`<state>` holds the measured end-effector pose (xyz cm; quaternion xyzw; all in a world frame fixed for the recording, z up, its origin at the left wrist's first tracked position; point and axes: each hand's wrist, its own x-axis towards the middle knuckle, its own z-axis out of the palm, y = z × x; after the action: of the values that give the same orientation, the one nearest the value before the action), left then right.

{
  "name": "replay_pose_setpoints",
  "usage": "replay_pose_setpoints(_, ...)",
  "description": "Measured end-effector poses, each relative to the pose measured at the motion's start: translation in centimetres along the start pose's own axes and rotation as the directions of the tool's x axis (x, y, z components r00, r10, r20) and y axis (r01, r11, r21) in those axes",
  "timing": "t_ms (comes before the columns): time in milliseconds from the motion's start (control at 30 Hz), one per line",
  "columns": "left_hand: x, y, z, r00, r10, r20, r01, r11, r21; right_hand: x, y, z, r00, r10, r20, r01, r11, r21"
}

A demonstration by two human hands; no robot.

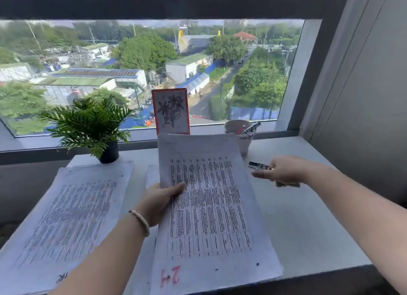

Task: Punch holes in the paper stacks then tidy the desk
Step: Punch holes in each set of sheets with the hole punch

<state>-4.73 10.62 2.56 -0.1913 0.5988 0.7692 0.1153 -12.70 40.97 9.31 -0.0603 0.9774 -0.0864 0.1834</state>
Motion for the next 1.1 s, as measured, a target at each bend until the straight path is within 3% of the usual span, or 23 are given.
replay_pose_setpoints(267, 0.2, -2.2, 0.4, 0.999, -0.024, 0.042, 0.022, 0.999, 0.035, 1.3, 0.5, 1.2, 0.996, 0.075, 0.048, -0.074, 0.997, -0.012)
replay_pose_setpoints(667, 0.6, -3.4, 0.3, 0.997, 0.045, 0.062, -0.047, 0.998, 0.037, 3.1, 0.9, 2.4, 0.988, 0.007, 0.157, 0.022, 0.983, -0.182)
replay_pose_setpoints(833, 0.8, -3.6, 0.1, 0.996, 0.046, 0.073, -0.05, 0.997, 0.056, 3.3, 1.6, 3.0, 0.979, -0.018, 0.201, 0.041, 0.993, -0.112)
replay_pose_setpoints(1100, 1.5, -3.7, 0.0, 0.993, 0.046, 0.105, -0.064, 0.981, 0.182, 2.1, 2.2, 5.0, 0.993, 0.015, 0.118, -0.016, 1.0, 0.015)
